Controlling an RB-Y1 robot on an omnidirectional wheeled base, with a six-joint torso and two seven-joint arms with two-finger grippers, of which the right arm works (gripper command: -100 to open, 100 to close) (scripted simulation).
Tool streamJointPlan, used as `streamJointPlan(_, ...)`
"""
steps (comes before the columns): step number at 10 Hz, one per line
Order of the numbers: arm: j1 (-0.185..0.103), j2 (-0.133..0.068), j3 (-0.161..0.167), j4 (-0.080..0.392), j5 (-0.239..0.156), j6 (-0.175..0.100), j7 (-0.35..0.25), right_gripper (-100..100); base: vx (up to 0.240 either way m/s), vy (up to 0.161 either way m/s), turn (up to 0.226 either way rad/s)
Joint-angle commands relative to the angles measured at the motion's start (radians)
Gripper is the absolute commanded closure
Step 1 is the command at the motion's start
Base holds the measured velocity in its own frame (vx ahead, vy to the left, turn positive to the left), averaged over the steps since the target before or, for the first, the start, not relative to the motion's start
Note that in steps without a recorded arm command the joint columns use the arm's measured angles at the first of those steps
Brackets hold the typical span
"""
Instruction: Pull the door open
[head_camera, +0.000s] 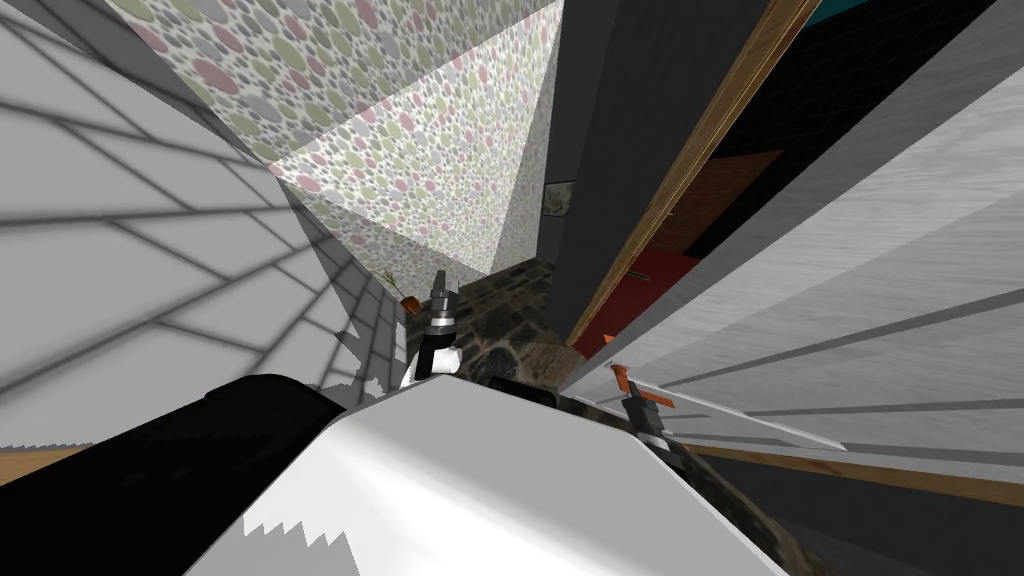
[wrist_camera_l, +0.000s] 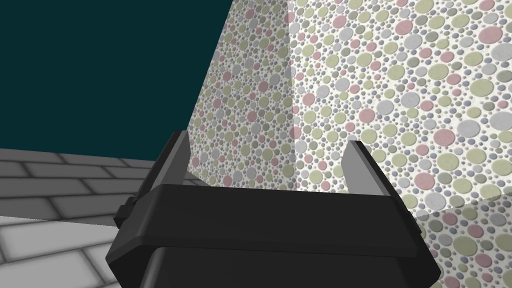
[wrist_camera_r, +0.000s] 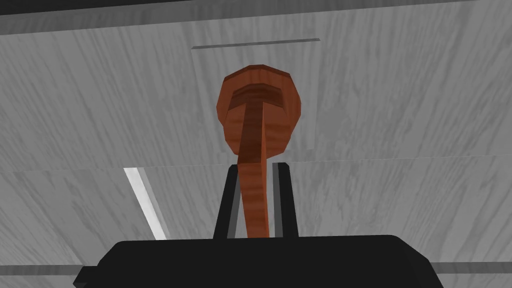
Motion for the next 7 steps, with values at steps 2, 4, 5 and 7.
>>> streamJointPlan(2, 0.002, 0.001, 0.001, 0.001, 0.001, 0.0, 0.0, 100, -0.014, 0.001, -0.003)
streamJointPlan(4, 0.021, -0.005, 0.005, 0.012, 0.004, -0.031, -0.006, 100, -0.033, -0.015, 0.071)
streamJointPlan(5, 0.028, -0.007, 0.006, 0.015, 0.005, -0.044, -0.009, 100, -0.112, -0.038, 0.166)
streamJointPlan(7, 0.053, -0.015, 0.011, 0.029, 0.01, -0.088, -0.018, 100, -0.141, -0.068, 0.14)
